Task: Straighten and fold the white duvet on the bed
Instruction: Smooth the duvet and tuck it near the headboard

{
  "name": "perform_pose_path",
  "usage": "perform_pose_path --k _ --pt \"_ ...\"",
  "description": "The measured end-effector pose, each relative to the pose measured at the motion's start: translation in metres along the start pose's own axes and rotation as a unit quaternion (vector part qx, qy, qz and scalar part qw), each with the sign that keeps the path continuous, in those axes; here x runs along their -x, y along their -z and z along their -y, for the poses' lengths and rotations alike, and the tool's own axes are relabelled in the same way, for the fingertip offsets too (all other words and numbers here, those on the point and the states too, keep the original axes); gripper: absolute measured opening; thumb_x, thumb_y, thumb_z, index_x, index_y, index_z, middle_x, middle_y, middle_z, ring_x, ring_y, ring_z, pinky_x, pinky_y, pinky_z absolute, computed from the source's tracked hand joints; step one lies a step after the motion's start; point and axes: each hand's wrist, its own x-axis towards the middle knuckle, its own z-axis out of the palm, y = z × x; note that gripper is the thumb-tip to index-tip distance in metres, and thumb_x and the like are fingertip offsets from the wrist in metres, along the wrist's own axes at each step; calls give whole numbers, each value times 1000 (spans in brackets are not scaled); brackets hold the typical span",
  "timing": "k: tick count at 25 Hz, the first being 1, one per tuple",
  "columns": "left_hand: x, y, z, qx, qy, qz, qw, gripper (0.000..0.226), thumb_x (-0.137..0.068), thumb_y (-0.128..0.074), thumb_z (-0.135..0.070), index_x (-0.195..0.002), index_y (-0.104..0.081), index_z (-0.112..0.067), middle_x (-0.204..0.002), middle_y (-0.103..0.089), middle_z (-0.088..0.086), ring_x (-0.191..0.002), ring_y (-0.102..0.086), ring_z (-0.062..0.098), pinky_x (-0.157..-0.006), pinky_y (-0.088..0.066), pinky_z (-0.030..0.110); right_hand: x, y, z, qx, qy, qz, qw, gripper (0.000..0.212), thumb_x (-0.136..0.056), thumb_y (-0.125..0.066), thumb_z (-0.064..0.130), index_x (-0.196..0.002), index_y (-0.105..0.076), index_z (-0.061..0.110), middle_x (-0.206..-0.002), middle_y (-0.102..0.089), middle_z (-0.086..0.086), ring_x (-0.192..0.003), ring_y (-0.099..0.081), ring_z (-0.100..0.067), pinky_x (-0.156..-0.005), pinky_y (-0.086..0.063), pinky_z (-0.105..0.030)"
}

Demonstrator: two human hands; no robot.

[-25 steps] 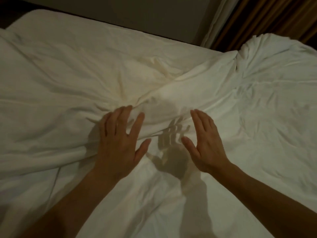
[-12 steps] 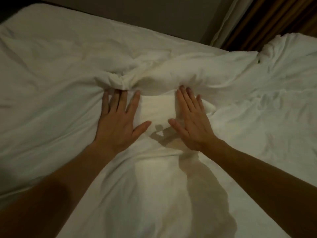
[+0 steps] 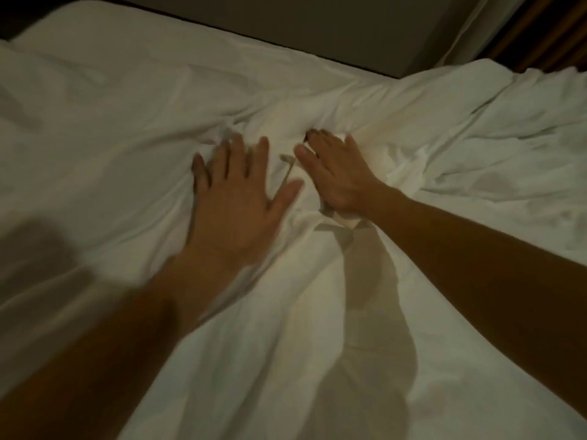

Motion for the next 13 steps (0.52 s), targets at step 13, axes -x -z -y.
perform_pose_path --k 13 --pt "28 -64 -23 -99 -37 -20 994 91 -86 -14 -82 -121 -53 -7 -112 -57 19 -100 -51 35 -90 -34 48 72 -40 -63 47 104 -261 958 91 -100 -23 67 -143 -45 -10 -149 -43 -29 -142 -37 -42 -122 -18 -58"
